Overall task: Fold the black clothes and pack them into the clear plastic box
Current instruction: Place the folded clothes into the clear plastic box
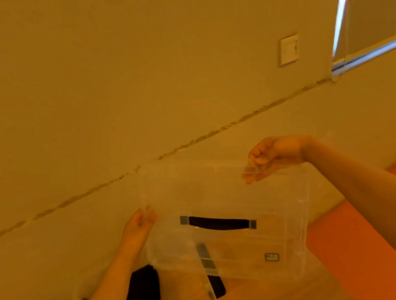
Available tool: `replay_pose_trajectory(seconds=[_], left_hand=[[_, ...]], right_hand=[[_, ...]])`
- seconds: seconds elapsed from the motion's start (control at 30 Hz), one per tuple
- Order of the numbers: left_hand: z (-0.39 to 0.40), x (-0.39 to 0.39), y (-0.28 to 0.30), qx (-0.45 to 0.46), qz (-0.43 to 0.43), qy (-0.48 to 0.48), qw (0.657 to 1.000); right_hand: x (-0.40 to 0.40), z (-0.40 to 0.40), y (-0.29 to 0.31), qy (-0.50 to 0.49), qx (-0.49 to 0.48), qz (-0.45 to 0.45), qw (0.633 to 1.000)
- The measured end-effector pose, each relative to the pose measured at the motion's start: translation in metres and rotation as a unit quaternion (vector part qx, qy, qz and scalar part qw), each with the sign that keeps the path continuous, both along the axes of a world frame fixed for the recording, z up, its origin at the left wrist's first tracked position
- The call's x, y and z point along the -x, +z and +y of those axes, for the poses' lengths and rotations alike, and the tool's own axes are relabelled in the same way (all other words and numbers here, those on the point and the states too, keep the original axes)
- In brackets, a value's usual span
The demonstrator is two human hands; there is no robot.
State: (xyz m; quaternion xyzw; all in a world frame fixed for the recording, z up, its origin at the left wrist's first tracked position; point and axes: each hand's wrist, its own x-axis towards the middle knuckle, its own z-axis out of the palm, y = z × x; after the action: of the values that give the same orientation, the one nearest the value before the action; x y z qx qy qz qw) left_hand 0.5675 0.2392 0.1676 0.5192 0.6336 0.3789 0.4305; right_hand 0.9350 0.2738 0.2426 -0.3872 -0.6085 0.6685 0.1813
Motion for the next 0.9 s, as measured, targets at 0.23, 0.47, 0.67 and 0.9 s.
replay_pose_trajectory(seconds=[0.23, 0.47, 0.67, 0.9], left_hand=[[-0.044, 0.066, -0.018, -0.007, 0.155, 0.085, 0.984], [-0.084, 0.146, -0.049, 0.076, 0.245, 0.201, 0.945], [-0.097, 0.197, -0.077, 0.154, 0.237, 0.236, 0.93], [-0.085, 0.204, -0.119, 0.141, 0.254, 0.23, 0.929]], right_hand=[[0.066, 0.026, -0.02, 0.004, -0.034, -0.11, 0.993], [0.169, 0.006, -0.097, -0.111, -0.188, -0.23, 0.948], [0.241, -0.026, -0.201, -0.222, -0.175, -0.274, 0.919], [0.26, -0.041, -0.244, -0.24, -0.204, -0.393, 0.864]])
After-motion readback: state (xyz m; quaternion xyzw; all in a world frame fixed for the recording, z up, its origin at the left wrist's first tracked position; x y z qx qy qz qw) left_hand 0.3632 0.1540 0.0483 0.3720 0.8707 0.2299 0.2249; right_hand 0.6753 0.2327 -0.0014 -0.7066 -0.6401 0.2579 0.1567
